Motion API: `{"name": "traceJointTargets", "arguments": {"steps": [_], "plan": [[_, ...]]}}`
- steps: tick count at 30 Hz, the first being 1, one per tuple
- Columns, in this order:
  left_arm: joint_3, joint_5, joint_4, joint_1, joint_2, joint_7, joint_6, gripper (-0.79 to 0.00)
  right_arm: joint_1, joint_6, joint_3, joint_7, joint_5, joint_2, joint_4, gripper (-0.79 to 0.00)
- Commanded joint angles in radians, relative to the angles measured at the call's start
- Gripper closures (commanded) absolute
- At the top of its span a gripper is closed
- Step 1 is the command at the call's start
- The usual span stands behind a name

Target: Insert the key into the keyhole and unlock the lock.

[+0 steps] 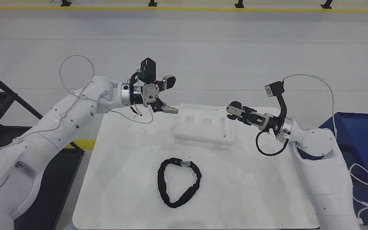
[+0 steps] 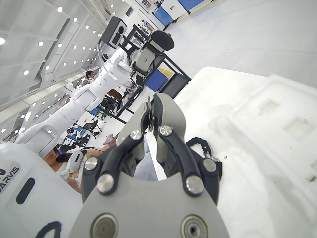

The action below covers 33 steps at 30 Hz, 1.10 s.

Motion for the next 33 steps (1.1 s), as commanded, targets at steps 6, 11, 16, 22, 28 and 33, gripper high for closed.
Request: {"name": "traceJointTargets", "arguments": {"steps": [6, 11, 16, 22, 28, 33], "plan": [[0.0, 0.0, 0.0, 0.0, 0.0, 0.0, 0.0, -0.785, 0.0, 0.0, 0.0, 0.0, 0.0, 0.0, 0.0, 0.0], [-0.02, 0.018, -0.028, 0.021, 0.004, -0.025, 0.023, -0.785, 0.0, 0.0, 0.0, 0.0, 0.0, 0.0, 0.0, 0.0], [-0.047, 0.085, -0.051, 0.084, 0.018, -0.033, 0.042, -0.785, 0.0, 0.0, 0.0, 0.0, 0.0, 0.0, 0.0, 0.0], [-0.06, 0.15, -0.044, 0.183, 0.031, -0.024, 0.018, -0.785, 0.0, 0.0, 0.0, 0.0, 0.0, 0.0, 0.0, 0.0], [-0.062, 0.196, -0.032, 0.27, 0.021, -0.036, 0.027, -0.785, 0.0, 0.0, 0.0, 0.0, 0.0, 0.0, 0.0, 0.0], [-0.054, 0.273, -0.02, 0.314, -0.007, -0.053, 0.031, -0.785, 0.0, 0.0, 0.0, 0.0, 0.0, 0.0, 0.0, 0.0]]}}
